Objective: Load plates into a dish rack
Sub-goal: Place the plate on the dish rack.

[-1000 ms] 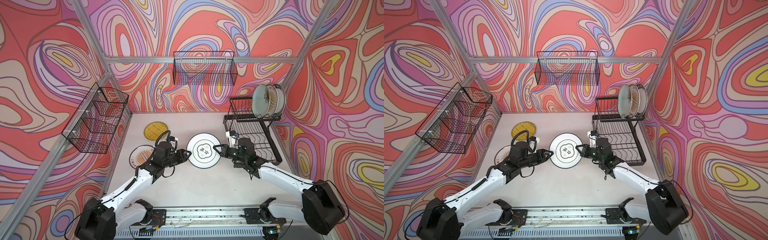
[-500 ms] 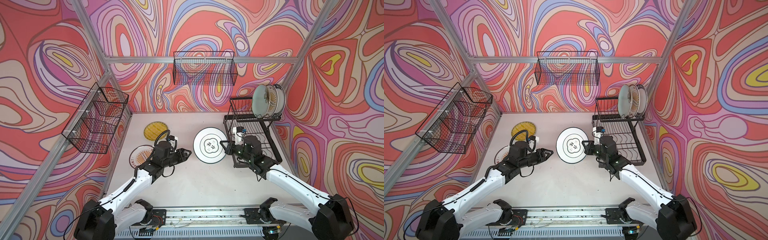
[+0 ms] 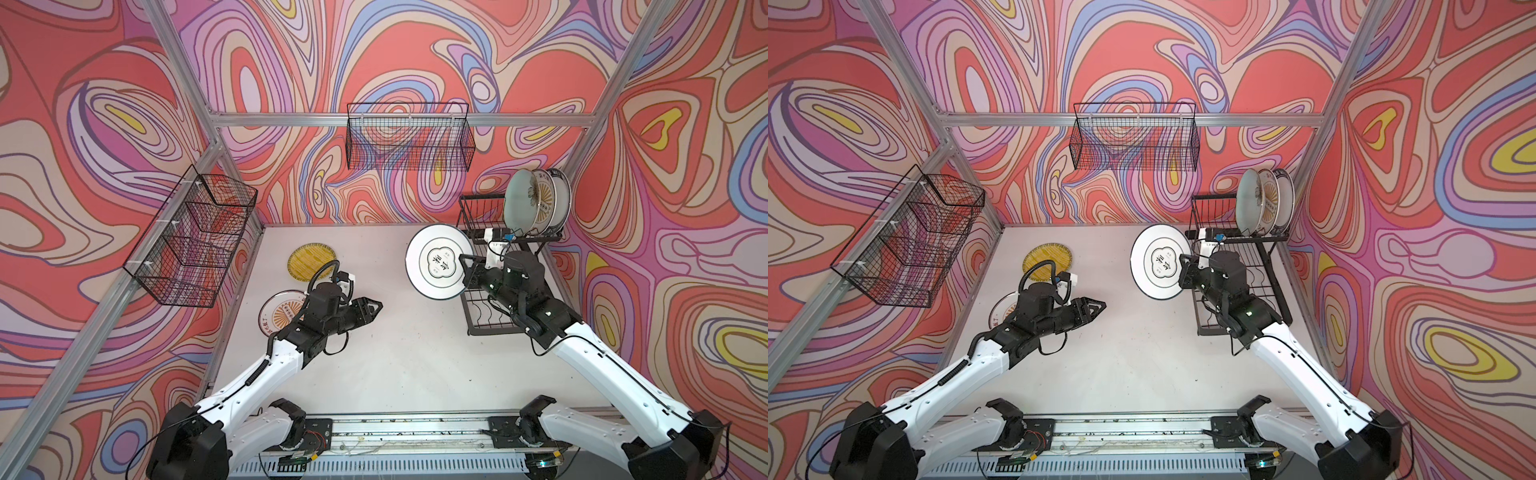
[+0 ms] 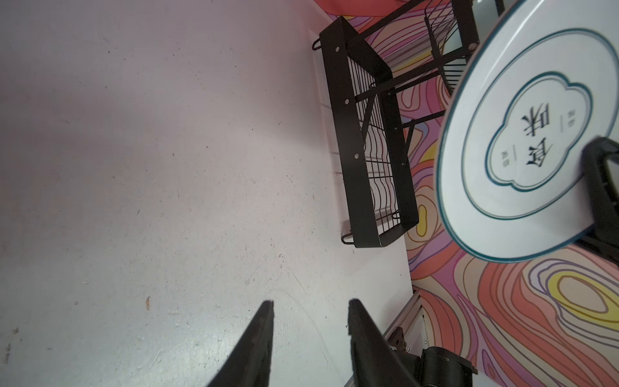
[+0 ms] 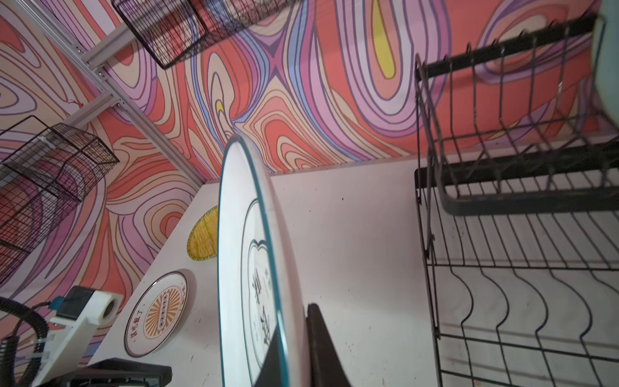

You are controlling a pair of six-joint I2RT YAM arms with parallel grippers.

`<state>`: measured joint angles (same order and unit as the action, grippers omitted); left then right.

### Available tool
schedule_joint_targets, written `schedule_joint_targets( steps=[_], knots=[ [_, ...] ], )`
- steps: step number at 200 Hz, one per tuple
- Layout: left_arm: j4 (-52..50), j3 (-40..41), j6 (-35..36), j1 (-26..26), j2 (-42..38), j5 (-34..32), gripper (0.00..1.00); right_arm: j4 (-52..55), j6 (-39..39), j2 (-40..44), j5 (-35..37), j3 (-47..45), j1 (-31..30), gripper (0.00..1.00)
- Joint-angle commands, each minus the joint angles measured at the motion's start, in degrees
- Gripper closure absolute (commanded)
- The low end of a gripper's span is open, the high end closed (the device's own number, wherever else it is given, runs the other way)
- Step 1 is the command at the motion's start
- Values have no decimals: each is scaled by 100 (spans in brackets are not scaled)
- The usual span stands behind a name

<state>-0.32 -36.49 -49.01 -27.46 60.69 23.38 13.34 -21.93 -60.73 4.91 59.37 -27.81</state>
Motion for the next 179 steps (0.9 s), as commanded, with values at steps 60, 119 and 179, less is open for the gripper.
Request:
schedule_joint_targets(
  steps=[60, 119, 179],
  knots=[
    [-11, -3, 107, -31, -118, -9, 60, 641, 1053, -114, 1114, 1434, 89, 100],
    [30, 2, 101, -23, -115, -2, 60, 965, 1639, -267, 1558, 2158, 333, 100],
    [32, -35, 111, -24, -117, 0, 60, 1315, 2086, -518, 1587, 2778, 671, 100]
  ],
)
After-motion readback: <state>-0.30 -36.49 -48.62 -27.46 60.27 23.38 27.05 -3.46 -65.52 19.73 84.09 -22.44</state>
